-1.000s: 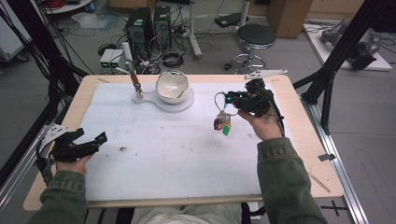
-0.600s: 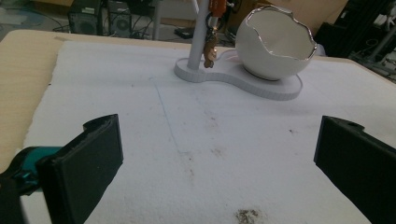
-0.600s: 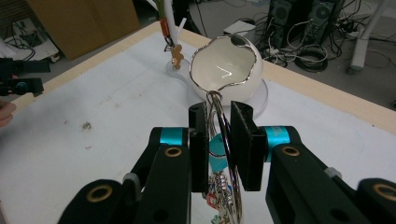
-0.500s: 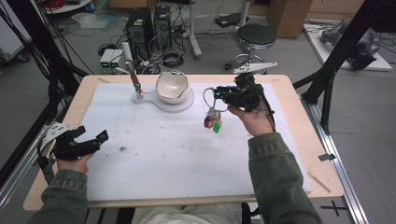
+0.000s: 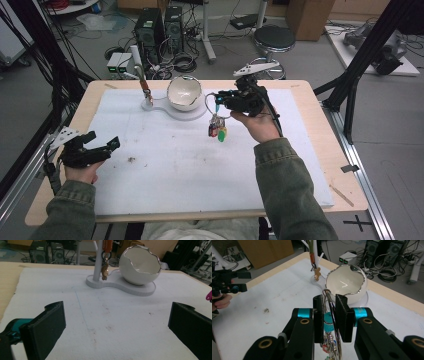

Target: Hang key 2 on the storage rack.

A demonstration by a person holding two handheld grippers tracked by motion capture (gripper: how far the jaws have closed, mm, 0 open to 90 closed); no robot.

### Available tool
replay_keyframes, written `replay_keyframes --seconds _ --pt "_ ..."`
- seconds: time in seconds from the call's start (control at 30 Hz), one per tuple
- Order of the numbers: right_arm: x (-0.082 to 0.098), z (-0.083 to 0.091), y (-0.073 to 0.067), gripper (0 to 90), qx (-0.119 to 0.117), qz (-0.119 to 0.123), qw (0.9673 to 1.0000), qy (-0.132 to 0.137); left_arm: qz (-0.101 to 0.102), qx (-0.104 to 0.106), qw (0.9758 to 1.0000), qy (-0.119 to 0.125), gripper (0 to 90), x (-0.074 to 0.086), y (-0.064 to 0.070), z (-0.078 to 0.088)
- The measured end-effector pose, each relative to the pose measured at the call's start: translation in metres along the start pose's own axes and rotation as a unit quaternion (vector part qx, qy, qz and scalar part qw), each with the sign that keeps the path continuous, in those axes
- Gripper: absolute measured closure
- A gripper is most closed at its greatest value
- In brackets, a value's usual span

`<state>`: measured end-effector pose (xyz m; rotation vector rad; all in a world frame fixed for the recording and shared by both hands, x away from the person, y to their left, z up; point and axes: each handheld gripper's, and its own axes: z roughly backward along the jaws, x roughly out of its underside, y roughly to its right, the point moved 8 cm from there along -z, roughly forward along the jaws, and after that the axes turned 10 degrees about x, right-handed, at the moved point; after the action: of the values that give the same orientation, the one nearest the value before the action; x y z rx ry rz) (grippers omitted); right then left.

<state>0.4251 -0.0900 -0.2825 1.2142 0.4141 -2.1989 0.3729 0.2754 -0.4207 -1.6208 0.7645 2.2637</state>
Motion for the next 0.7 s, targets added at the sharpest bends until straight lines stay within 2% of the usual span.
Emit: replay_keyframes --seconds 0.33,0.43,0.7 --pt "-0.011 -0.011 -0.020 78.0 -0.018 0.011 0.9998 -0.001 -0.004 0.019 0.9998 -0.002 1.8 -0.004 0.010 -0.005" --pt "-0.016 -0.012 -0.026 78.0 -0.024 0.016 0.9996 0.001 0.003 0.040 0.9991 -0.013 2.2 -0.004 0.015 -0.007" --pt "-0.025 -0.017 -0.044 78.0 -0.039 0.026 0.9989 0.002 -0.024 0.070 0.9972 -0.014 2.3 -0.021 0.037 -0.014"
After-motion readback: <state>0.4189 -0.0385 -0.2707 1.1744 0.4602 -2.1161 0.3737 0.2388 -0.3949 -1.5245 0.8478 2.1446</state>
